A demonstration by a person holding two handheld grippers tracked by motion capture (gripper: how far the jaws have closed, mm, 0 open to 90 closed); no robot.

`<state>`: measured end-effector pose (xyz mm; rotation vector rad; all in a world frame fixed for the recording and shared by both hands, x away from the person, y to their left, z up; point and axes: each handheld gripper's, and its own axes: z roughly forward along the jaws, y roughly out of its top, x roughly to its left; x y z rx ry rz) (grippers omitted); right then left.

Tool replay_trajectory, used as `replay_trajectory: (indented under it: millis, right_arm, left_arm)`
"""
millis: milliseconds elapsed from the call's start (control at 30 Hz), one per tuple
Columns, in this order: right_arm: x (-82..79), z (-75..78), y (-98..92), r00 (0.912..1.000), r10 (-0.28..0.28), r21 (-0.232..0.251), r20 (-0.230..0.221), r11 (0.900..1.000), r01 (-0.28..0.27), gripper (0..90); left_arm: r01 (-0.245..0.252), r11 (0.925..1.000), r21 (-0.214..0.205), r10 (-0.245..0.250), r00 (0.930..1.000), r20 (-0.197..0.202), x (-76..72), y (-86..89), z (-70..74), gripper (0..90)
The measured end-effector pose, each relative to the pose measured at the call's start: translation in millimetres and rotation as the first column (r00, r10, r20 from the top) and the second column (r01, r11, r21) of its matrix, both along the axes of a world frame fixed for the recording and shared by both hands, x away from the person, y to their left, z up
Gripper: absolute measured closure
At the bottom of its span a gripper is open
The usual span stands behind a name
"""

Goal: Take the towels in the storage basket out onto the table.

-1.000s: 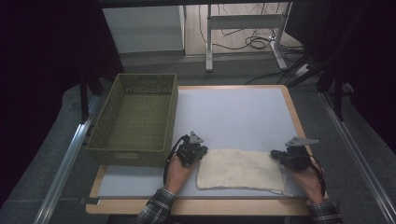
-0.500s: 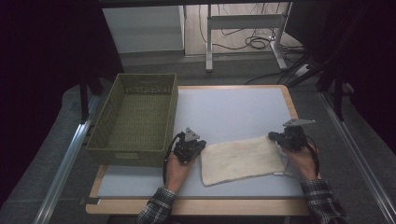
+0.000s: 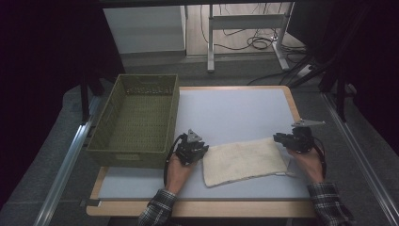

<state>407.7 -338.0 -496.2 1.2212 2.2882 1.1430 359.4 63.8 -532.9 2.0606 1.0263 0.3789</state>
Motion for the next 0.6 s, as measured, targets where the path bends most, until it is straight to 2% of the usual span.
replay_trajectory:
  millis: [67, 133, 267, 600]
  right_arm:
    - [-4.3, 0.0, -1.4, 1.0, 0.0, 0.005, 0.0, 1.0, 0.0, 73.6]
    - [-10.1, -0.1, -2.2, 1.0, 0.007, 0.009, -0.005, 0.9999, -0.007, 71.5]
    - [-23.0, -3.1, -0.4, 0.9993, 0.031, 0.005, -0.02, 0.9995, -0.031, 69.1]
    - [-59.4, -8.1, 12.0, 0.9918, 0.122, 0.031, -0.039, 0.9923, -0.12, 62.6]
  left_arm:
    - [-0.005, 0.9998, 0.021, 0.006, 0.9999, -0.009, 1.8, -0.7, -5.4, 70.5]
    - [-0.004, 1.0, 0.007, 0.004, 1.0, 0.0, 1.9, -0.1, -8.5, 68.7]
    - [-0.02, 0.9998, -0.006, 0.019, 0.9998, -0.009, 3.5, 0.9, -9.5, 63.1]
    - [-0.02, 0.9997, -0.015, 0.019, 0.9997, -0.016, 3.9, 2.0, -10.4, 61.9]
